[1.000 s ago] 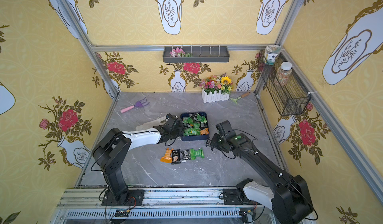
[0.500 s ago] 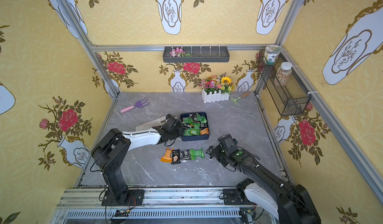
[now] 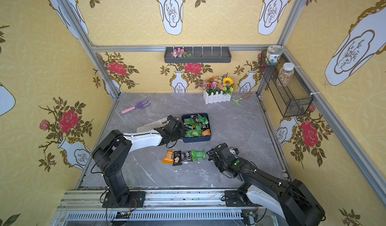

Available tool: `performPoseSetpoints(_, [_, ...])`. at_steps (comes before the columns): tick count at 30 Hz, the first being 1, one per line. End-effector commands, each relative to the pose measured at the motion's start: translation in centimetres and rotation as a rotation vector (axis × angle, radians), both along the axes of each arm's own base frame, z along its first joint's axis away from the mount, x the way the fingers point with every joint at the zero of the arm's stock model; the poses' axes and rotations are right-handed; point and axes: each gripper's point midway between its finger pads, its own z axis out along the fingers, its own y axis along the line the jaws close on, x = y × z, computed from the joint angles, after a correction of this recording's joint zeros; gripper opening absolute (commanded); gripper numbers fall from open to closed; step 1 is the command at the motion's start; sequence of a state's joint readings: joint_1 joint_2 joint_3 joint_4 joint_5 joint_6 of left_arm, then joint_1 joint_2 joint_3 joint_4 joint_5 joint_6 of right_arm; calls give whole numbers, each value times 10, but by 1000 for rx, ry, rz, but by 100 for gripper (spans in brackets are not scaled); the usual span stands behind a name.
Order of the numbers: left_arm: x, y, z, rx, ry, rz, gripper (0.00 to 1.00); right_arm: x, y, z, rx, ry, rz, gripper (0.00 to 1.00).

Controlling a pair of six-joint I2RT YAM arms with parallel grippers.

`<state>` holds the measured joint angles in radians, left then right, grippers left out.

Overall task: Take the cookies out of the storage box
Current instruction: Place the cookie at the center of the board.

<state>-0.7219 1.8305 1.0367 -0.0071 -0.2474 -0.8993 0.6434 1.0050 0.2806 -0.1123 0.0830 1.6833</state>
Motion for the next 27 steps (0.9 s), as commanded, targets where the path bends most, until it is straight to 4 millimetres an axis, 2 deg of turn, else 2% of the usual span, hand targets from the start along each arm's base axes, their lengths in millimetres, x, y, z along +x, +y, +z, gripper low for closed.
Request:
performPoseSetpoints(1, [-4, 1, -4, 2, 16, -1, 22, 9, 2, 3, 41, -32, -57, 7])
performPoseSetpoints(5, [-3, 1, -2, 0, 12, -1, 22, 9, 2, 8, 11, -35, -31, 27])
performPoseSetpoints(12, [-2, 1, 0, 4, 3, -1, 23, 5, -10, 38, -141, -46, 72, 59])
performPoseSetpoints(14, [-1, 0, 1, 3, -1, -2, 22, 7, -11, 48, -206, -57, 140, 65])
performPoseSetpoints(17, [-1, 0, 2, 6, -3, -3, 22, 24, -6, 66, -320, -79, 306, 69])
performPoseSetpoints(21, [0, -1, 2, 6, -6, -6, 22, 64, 25, 95, -444, -172, 662, 69])
performPoseSetpoints(24, [1, 1, 4, 12, -11, -4, 24, 87, 35, 106, -528, -173, 788, 71])
performPoseSetpoints(25, [1, 1, 6, 13, -17, -5, 28, 92, 36, 106, -531, -167, 801, 71])
performPoseSetpoints(27, [2, 2, 9, 27, -31, -19, 45, 104, 36, 106, -506, -174, 803, 71])
